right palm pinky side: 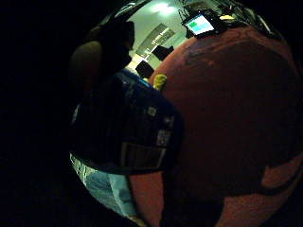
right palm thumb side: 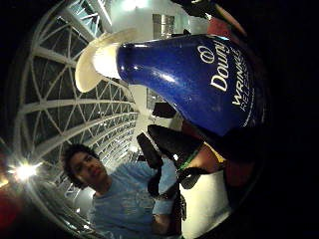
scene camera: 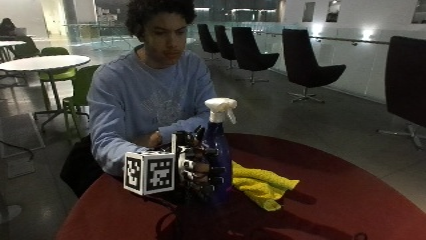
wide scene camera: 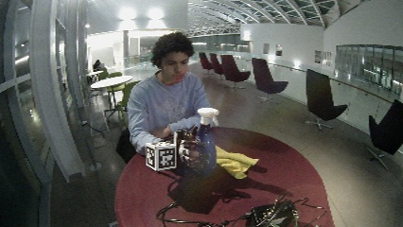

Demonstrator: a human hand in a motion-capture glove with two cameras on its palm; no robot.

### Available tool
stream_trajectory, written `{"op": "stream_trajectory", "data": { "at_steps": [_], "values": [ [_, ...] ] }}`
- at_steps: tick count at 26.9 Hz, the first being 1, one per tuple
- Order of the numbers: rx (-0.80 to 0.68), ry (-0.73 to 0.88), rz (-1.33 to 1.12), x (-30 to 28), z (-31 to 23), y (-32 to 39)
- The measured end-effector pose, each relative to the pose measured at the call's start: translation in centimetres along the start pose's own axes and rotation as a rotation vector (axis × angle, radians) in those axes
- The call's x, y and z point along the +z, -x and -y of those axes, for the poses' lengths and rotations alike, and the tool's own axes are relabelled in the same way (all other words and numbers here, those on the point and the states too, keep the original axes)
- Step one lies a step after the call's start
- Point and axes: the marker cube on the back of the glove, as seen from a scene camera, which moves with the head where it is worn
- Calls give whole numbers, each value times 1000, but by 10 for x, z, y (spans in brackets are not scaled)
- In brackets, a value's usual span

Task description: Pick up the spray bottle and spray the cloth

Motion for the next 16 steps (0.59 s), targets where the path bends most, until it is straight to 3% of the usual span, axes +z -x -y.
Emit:
{"op": "stream_trajectory", "data": {
  "at_steps": [16],
  "values": [
    [-54, 18, -24, 23, 3, -6]
  ]
}}
